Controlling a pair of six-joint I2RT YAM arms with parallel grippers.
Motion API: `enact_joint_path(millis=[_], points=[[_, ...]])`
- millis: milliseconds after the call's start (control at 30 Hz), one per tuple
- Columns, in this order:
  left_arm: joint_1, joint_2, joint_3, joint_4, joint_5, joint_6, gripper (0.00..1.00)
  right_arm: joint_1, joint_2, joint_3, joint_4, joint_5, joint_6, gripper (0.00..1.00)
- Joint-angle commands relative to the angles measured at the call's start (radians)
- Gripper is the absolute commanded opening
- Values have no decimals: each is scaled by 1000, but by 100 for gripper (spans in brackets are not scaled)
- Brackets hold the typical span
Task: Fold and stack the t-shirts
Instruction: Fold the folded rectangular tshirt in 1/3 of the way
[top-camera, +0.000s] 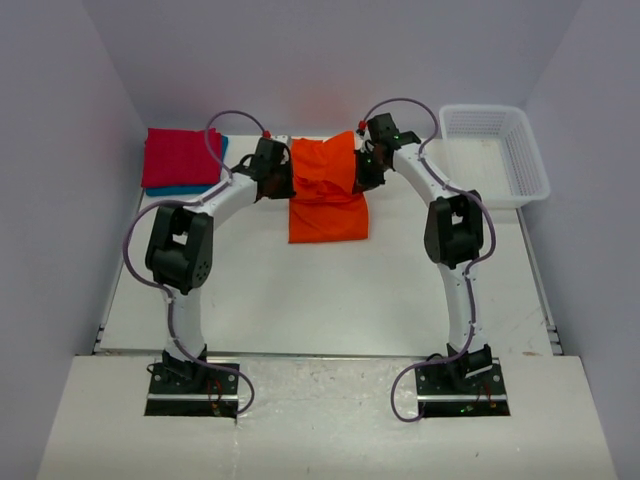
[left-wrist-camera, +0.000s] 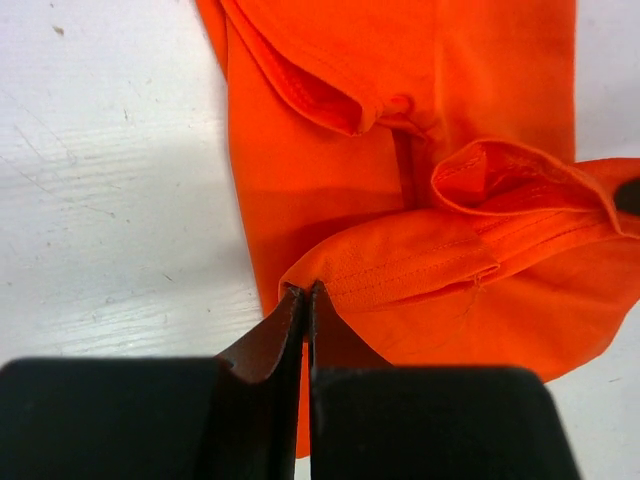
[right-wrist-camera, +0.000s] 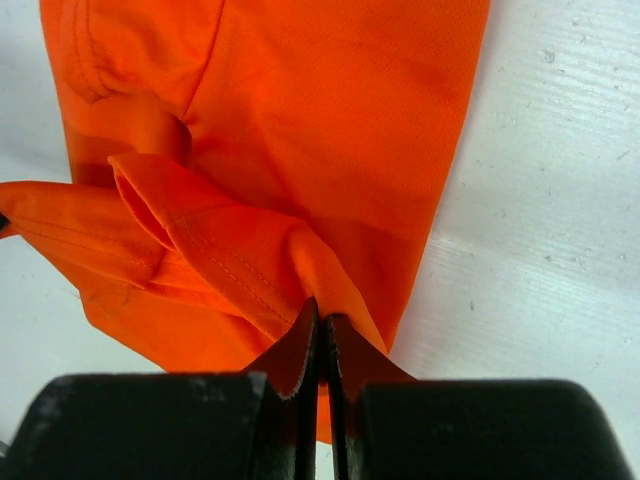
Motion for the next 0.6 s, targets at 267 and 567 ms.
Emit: enact_joint_path(millis=[267, 567], points=[[13, -74, 1, 34, -29, 31, 0, -1, -76, 67, -16, -29, -31, 0], [27, -14, 34, 37, -17, 29, 0, -2, -6, 150, -45, -44, -39, 0]])
